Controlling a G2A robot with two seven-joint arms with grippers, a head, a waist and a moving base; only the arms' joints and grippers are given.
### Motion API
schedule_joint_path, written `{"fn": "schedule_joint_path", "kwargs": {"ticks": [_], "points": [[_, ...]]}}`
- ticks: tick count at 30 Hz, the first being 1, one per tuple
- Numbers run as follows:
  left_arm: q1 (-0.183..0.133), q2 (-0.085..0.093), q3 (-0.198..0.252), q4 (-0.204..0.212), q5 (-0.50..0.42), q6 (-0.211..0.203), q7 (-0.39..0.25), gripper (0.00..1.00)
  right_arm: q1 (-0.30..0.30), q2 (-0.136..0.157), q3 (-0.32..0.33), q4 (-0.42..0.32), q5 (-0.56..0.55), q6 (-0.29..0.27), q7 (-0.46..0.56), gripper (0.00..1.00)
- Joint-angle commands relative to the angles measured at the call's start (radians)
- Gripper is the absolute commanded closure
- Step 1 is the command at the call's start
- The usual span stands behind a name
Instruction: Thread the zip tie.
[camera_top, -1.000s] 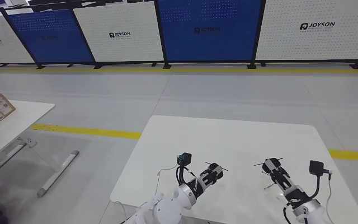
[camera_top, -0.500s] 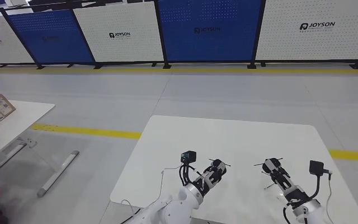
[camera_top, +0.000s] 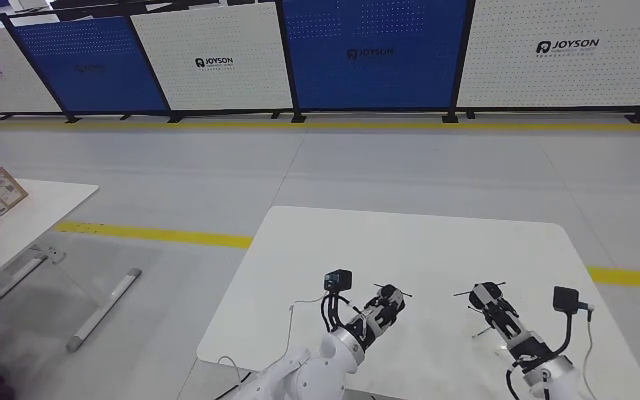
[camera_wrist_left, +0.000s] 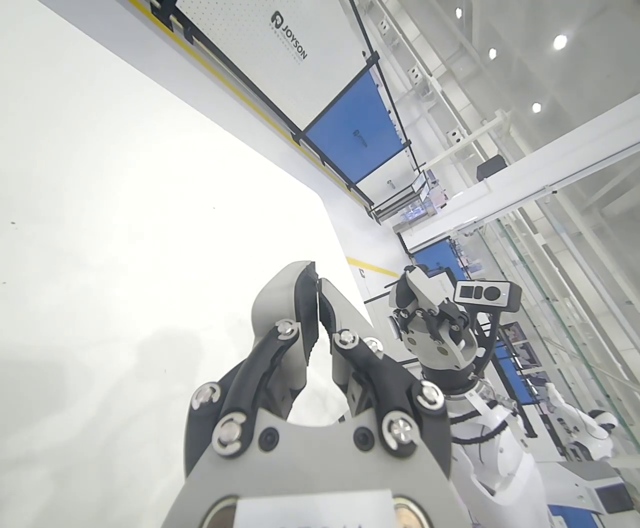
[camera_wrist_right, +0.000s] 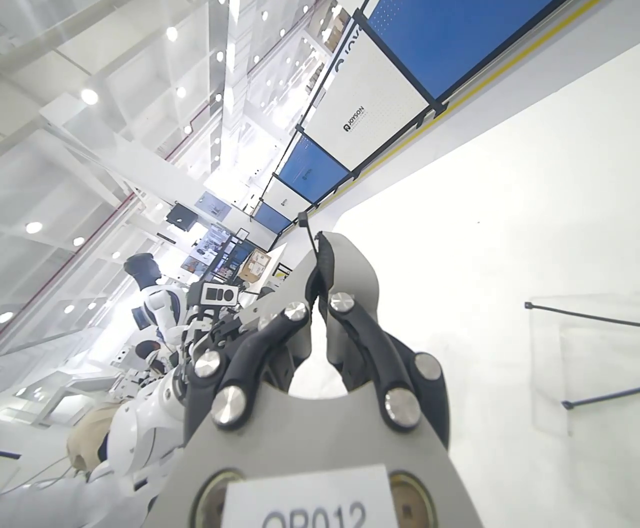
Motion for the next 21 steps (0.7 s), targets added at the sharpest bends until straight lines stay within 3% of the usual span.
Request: {"fn": "schedule_joint_path", "kwargs": {"ticks": [1, 4, 12, 21], "points": [[-0.005, -0.005, 0.032, 0.006, 0.077, 0.042, 0.025, 1.00, 0.000, 0.000, 0.000, 0.000, 0.000, 0.000, 0.000, 1.00], [-0.010, -0.015, 0.043, 0.013, 0.047, 0.050, 0.042, 1.00, 0.000, 0.000, 0.000, 0.000, 0.000, 0.000, 0.000, 1.00], [-0.010, -0.015, 0.043, 0.013, 0.047, 0.050, 0.042, 1.00, -0.011, -0.004, 0.010, -0.011, -0.003, -0.004, 0.000, 1.00], [-0.010, -0.015, 0.043, 0.013, 0.047, 0.050, 0.042, 1.00, -0.119, -0.009, 0.064, 0.008, -0.067, -0.052, -0.047, 1.00]]}}
